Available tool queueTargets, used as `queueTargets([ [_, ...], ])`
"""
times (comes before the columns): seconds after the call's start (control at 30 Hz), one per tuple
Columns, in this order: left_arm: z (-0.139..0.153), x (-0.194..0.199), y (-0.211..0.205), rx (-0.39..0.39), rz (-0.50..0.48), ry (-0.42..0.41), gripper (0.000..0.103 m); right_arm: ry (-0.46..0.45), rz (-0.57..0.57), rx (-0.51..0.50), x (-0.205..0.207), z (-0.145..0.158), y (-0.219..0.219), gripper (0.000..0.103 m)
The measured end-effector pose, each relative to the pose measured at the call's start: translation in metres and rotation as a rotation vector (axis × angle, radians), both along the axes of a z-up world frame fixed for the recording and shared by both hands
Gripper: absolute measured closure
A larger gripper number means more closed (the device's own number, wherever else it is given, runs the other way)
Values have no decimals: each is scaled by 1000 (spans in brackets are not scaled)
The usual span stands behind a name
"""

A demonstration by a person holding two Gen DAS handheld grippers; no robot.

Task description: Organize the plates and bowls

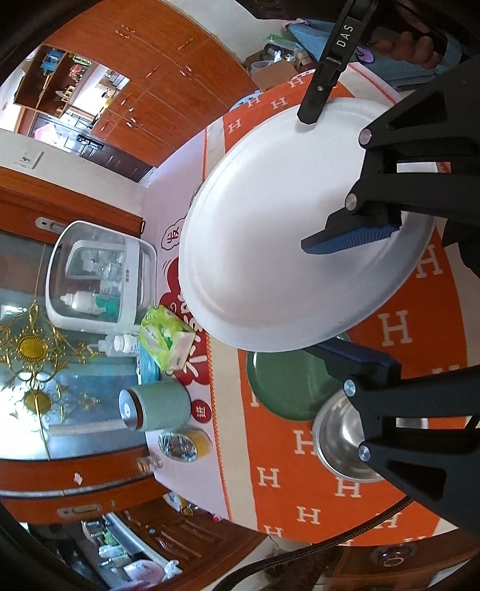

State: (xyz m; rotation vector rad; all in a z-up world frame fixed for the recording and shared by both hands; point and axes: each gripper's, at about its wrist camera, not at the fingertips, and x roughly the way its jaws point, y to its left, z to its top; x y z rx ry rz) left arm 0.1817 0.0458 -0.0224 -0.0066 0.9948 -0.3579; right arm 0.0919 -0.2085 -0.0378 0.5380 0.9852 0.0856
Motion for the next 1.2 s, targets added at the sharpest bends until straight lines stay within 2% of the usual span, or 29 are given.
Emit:
queueTargets([
  [0.17, -8, -28, 11, -11, 39, 12, 59, -14, 37, -8, -18, -2, 7, 77],
  [0.3, -17, -52, 18, -16, 69, 7, 59, -47, 85, -80, -35, -8, 21, 77],
  [0.67, -39, -124, 36, -55, 110, 30, 59, -39, 151, -142, -92, -16, 38, 77],
  [0.93, -59, -166, 46, -60, 109, 52, 58, -1, 180, -204, -124, -28, 55, 77],
  [1.2, -87, -187, 56, -51, 122, 90, 58, 50, 214, -285, -142, -52, 76, 76],
])
